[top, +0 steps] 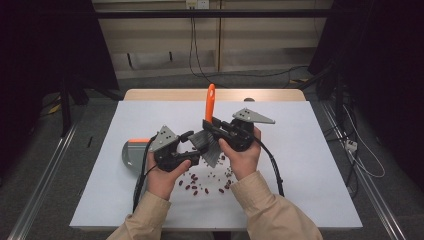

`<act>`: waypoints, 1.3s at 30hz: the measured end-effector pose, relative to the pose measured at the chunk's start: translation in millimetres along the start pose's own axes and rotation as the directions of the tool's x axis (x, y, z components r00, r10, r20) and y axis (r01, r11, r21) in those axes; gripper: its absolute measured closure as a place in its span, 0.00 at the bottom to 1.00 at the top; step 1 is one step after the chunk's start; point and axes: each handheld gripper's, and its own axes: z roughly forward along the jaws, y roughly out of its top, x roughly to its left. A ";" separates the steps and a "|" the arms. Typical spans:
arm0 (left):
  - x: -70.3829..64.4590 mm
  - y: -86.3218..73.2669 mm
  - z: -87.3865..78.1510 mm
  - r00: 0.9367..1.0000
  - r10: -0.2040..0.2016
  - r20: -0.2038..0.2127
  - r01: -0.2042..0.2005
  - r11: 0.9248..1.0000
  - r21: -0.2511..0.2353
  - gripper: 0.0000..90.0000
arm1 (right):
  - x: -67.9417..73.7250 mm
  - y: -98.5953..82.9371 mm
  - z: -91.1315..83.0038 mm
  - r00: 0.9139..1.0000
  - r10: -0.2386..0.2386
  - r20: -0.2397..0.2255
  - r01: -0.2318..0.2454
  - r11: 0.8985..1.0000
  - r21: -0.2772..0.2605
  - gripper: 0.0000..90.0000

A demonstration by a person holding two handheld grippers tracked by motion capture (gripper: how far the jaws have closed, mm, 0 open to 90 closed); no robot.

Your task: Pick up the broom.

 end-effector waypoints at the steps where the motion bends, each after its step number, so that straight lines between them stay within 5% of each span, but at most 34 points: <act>1: 0.5 -0.4 0.7 1.000 0.003 -0.008 -0.003 1.000 0.008 0.41 | 0.4 -0.5 0.7 1.000 -0.002 -0.004 0.002 1.000 0.000 0.79; 12: 4.4 -2.2 5.9 1.000 -0.014 -0.010 0.014 1.000 0.009 0.63 | 4.1 -3.8 6.1 1.000 -0.020 -0.017 0.020 1.000 0.012 0.79; 18: 5.8 -1.2 5.1 0.999 -0.024 0.030 0.023 1.000 0.015 0.85 | 3.8 -5.2 7.7 1.000 -0.011 -0.029 0.012 1.000 0.014 0.79; 30: 8.0 0.9 1.6 0.998 -0.031 0.055 0.030 0.999 0.027 0.91 | -5.8 -3.9 3.8 0.995 -0.006 -0.100 0.009 1.000 0.028 0.77; 35: 9.3 1.5 0.0 0.997 -0.041 0.063 0.040 0.999 0.023 0.94 | -18.5 -3.7 -1.8 0.986 0.025 -0.164 -0.018 0.999 0.040 0.56; 39: 9.9 1.9 -0.4 0.997 -0.044 0.071 0.042 0.999 0.026 0.94 | -29.1 -5.9 -9.8 0.983 -0.033 -0.179 0.037 0.999 0.020 0.40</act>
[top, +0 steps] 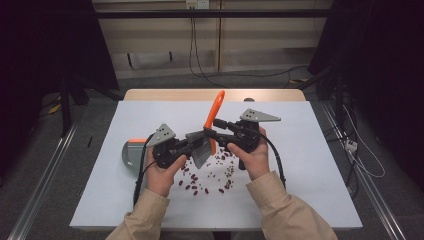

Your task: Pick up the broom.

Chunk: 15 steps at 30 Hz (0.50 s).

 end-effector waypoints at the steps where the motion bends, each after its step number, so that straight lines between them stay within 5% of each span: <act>1: -0.3 0.1 0.2 1.000 -0.004 0.002 0.004 1.000 0.001 0.94 | -2.1 -1.1 -2.7 1.000 -0.013 0.010 0.013 1.000 -0.003 0.39; 5: 0.3 1.0 -0.1 1.000 -0.006 0.004 0.006 1.000 0.000 0.94 | -10.7 -4.9 -12.4 1.000 -0.030 0.010 0.030 1.000 0.000 0.33; 9: 1.9 2.2 -1.6 1.000 -0.007 -0.003 0.007 1.000 -0.006 0.94 | -17.1 -10.1 -20.8 0.998 -0.053 -0.040 0.054 0.998 0.013 0.32; 15: 1.2 4.9 -1.1 1.000 -0.006 0.005 0.006 1.000 -0.016 0.94 | -20.7 -21.1 -20.7 0.997 -0.074 -0.031 0.075 0.995 0.058 0.31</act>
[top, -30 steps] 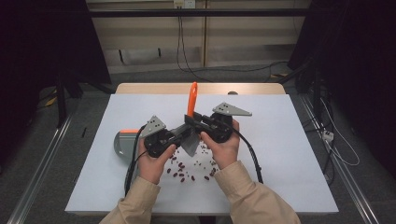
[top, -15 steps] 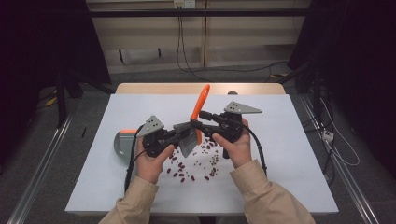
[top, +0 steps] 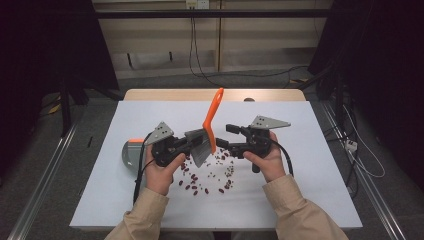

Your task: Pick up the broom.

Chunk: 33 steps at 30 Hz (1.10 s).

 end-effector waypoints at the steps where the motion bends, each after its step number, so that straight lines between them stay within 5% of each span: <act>1: -0.7 0.4 0.5 1.000 -0.002 0.004 0.002 1.000 -0.003 0.94 | 0.4 -1.4 1.4 1.000 0.003 -0.016 -0.003 1.000 0.007 0.31; 15: -7.4 5.3 5.9 0.999 0.002 0.048 -0.002 1.000 -0.007 0.94 | 3.4 -13.3 20.1 0.998 -0.020 -0.068 0.026 0.996 0.080 0.30; 25: -10.8 5.5 8.8 0.995 -0.017 0.095 0.019 1.000 -0.016 0.94 | 1.0 -21.8 29.9 0.983 -0.018 -0.180 0.034 0.996 0.084 0.30; 33: -8.9 6.2 7.4 0.994 -0.018 0.110 0.021 0.999 -0.029 0.94 | -0.6 -19.1 22.9 0.975 0.010 -0.222 0.014 0.994 0.105 0.56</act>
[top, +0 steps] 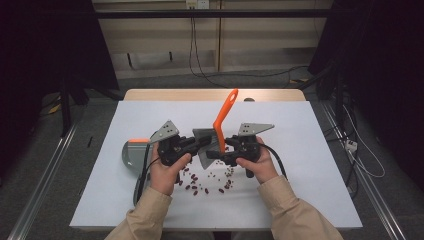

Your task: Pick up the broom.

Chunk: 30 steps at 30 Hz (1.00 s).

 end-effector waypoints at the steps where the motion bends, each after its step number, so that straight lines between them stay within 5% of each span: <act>1: 0.3 0.3 -0.7 1.000 0.002 0.002 -0.002 1.000 0.000 0.94 | -0.3 0.1 -1.9 1.000 0.004 -0.011 -0.004 1.000 0.002 0.60; 6: 3.5 0.6 -1.8 1.000 0.000 0.011 0.001 1.000 -0.008 0.93 | -1.6 1.5 -12.0 0.999 0.035 -0.034 -0.036 0.999 -0.020 0.76; 13: 5.6 -1.1 -0.5 0.999 0.050 -0.021 -0.049 0.998 0.030 0.87 | 1.7 4.5 -18.6 0.999 0.029 0.019 -0.029 1.000 0.001 0.77; 23: 7.9 -2.3 0.8 0.997 0.071 -0.040 -0.068 0.996 0.057 0.78 | 5.2 8.7 -24.3 0.997 0.044 0.066 -0.046 0.998 0.035 0.78; 30: 8.9 -1.7 -0.9 0.998 0.047 -0.051 -0.044 0.997 0.069 0.57 | 2.9 12.2 -33.2 0.990 0.042 0.134 -0.049 0.997 0.055 0.78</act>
